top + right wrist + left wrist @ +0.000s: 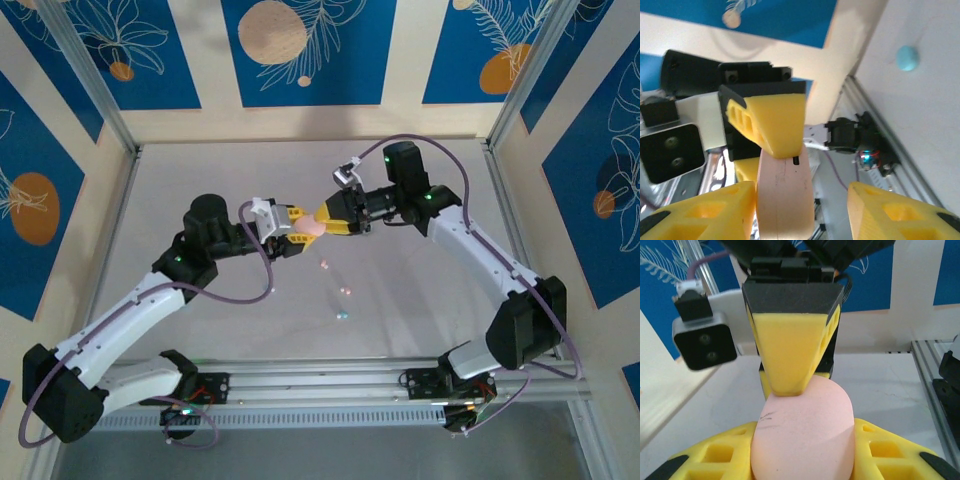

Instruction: Insert wireless bluetooth earbuds into charging case

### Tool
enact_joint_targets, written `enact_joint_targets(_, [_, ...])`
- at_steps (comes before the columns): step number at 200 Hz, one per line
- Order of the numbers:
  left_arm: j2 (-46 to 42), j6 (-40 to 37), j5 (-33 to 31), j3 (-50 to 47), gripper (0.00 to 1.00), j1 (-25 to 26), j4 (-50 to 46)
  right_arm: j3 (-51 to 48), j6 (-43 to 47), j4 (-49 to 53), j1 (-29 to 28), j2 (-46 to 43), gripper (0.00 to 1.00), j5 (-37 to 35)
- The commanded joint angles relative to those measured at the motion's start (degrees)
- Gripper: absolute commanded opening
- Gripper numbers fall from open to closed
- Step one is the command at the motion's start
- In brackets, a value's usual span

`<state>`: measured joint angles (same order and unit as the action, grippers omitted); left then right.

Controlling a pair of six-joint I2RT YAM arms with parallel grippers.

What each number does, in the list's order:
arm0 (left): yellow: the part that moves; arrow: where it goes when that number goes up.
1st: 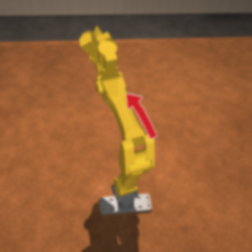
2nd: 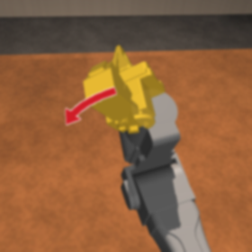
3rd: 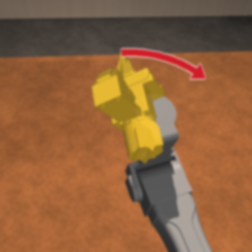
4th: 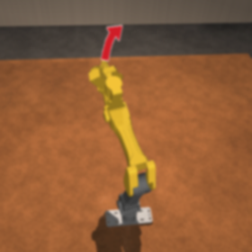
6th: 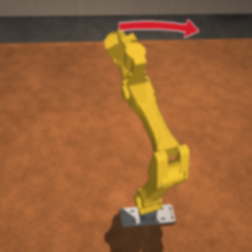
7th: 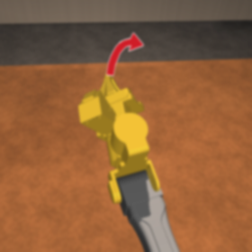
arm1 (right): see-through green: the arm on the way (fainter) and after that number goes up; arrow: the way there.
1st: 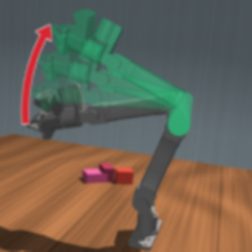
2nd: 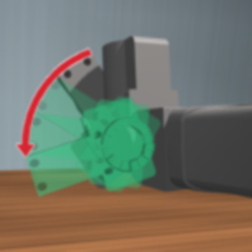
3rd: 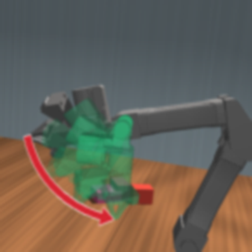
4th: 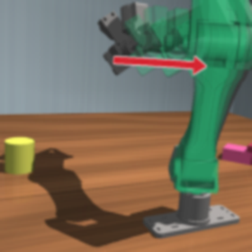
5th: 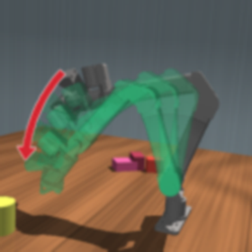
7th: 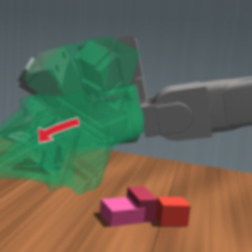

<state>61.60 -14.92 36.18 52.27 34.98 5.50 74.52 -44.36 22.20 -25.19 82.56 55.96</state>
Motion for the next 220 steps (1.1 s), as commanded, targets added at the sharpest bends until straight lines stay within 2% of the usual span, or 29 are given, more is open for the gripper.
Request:
enact_joint_targets(1, [-0.4,0.2,-0.1,4.7,0.23,-0.4,-7.4,3.3,4.2,9.7,-0.9,-2.6,0.52,-10.1])
enact_joint_targets(22, [0.3,-0.3,-0.7,6.3,0.23,-0.3,-9.7,4.8,5.5,12.1,-2.3,-1.9,0.48,-10.2])
enact_joint_targets(79, [2.1,0.0,-1.1,8.4,0.23,0.2,-11.2,6.4,6.2,12.7,-4.6,-0.3,0.42,-5.3])
enact_joint_targets(93, [2.2,0.0,-1.0,8.4,0.24,0.3,-11.1,6.5,6.4,13.1,-4.9,0.1,0.36,-5.1])
enact_joint_targets(108, [2.3,-0.1,-0.9,8.6,0.25,0.3,-11.4,6.3,6.0,12.7,-4.8,0.2,0.25,-4.9])
enact_joint_targets(120, [2.2,-0.1,-1.1,8.4,0.29,0.3,-11.3,5.7,5.0,11.6,-4.4,0.1,0.2,-4.5])
enact_joint_targets(131, [1.8,0.0,-1.5,7.5,0.42,0.3,-10.1,4.5,3.1,9.1,-3.8,-0.3,0.17,-3.4])
enact_joint_targets(148, [0.5,0.4,-1.6,4.2,0.56,0.2,-5.5,1.1,-2.6,1.5,-2.3,-1.5,0.14,0.0])
enact_joint_targets(171, [-1.8,4.0,-2.5,-3.9,0.66,-0.5,10.1,-4.6,-14.8,-14.7,-0.5,-3.3,0.12,4.5])
enact_joint_targets(186, [-1.9,7.0,-2.0,-7.4,0.68,-0.7,18.9,-7.0,-21.0,-22.5,-0.1,-3.7,0.13,6.3])
enact_joint_targets(220, [0.4,12.9,-0.1,-8.6,0.68,-0.8,27.8,-9.6,-28.9,-32.0,-0.2,-3.6,0.13,7.5])
